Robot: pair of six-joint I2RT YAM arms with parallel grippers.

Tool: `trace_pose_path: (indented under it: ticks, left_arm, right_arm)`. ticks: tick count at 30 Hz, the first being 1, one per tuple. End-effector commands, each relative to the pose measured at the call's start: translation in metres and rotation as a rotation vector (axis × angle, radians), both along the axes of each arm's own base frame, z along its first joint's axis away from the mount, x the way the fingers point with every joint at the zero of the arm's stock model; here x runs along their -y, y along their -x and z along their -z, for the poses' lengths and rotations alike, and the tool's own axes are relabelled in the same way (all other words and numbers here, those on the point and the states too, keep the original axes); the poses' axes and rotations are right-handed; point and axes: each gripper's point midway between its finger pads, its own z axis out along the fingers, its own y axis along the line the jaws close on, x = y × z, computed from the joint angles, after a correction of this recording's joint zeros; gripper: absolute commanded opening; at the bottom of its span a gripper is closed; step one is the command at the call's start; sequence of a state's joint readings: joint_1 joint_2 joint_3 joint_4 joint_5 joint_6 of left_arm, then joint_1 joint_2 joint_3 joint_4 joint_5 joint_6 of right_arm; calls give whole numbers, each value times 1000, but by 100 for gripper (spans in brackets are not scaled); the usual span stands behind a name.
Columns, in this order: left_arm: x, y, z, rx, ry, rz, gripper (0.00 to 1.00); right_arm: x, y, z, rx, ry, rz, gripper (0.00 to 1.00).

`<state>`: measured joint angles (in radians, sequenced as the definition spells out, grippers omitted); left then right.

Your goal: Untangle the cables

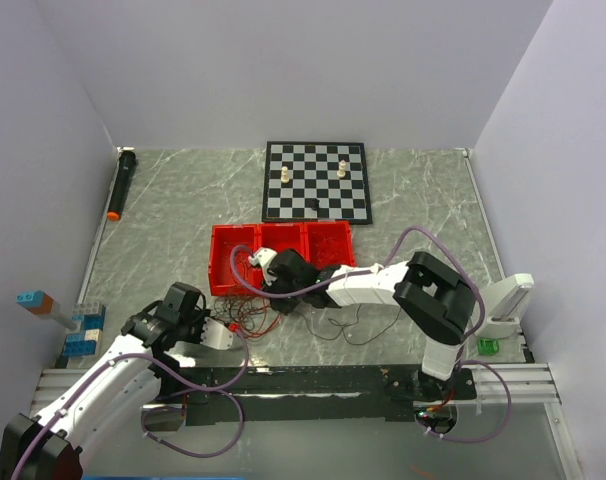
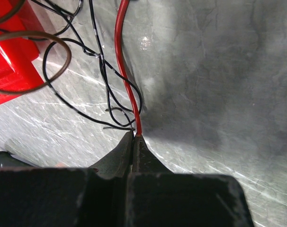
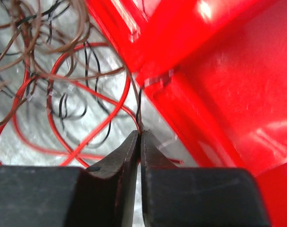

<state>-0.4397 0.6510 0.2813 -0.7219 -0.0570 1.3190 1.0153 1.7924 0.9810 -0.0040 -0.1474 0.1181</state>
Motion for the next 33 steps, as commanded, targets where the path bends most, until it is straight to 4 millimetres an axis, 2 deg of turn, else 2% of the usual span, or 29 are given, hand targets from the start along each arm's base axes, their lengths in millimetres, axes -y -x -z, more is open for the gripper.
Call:
trace_pose_path:
  ticks: [1, 8, 12, 14, 22, 33]
  left_arm:
    - [5, -6, -10, 26, 26, 5, 1]
    - [2, -4, -8, 20, 4, 16, 1]
    - [3, -4, -9, 26, 8, 22, 1]
    - [4, -5, -11, 28, 13, 24, 1]
    - [4, -4, -16, 33, 25, 17, 1]
    - [4, -5, -15, 40, 24, 18, 1]
  right_arm:
    - [3, 0, -33, 44, -95, 29, 8]
    - [25, 18, -59, 31, -180, 89, 8]
    - [32, 30, -77, 16, -249, 103, 9]
    - [34, 34, -79, 7, -266, 102, 10]
    - [28, 35, -83, -3, -287, 95, 15]
    - [14, 36, -69, -43, -271, 58, 20]
